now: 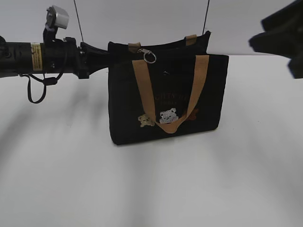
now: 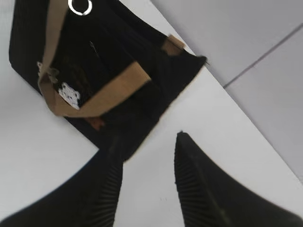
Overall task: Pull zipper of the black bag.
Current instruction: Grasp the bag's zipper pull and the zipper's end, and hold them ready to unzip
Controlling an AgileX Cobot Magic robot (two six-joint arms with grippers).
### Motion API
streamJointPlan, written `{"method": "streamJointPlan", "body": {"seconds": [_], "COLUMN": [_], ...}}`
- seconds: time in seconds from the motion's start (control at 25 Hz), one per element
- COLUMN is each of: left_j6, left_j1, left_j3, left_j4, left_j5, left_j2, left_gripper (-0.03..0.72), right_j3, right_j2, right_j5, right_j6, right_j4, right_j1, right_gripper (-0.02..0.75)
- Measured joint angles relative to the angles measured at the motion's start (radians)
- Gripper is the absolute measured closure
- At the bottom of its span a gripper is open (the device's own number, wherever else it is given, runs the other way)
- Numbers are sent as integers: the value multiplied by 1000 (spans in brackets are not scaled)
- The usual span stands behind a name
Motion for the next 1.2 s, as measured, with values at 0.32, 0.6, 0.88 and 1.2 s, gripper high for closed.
{"method": "streamJointPlan", "body": {"seconds": [0.32,0.6,0.88,1.2], "left_j6": [0,0,0,0], "left_j1": [0,0,0,0], "left_j3": [0,0,0,0], "left_j4": [5,5,8,11], "left_j5": [0,0,-1,-1], "left_j2": [0,0,0,0], "left_gripper": [637,638,640,640], "right_j3": [-1,-100,-183,-189], "right_j2": [260,438,573,578], "right_j5": [-316,-458,-493,-479], "right_j6": [-25,-63,-117,-183], "right_j4": [1,-1,-3,-4], "right_j1": [271,397,425,426], "right_gripper": [453,453,453,453]}}
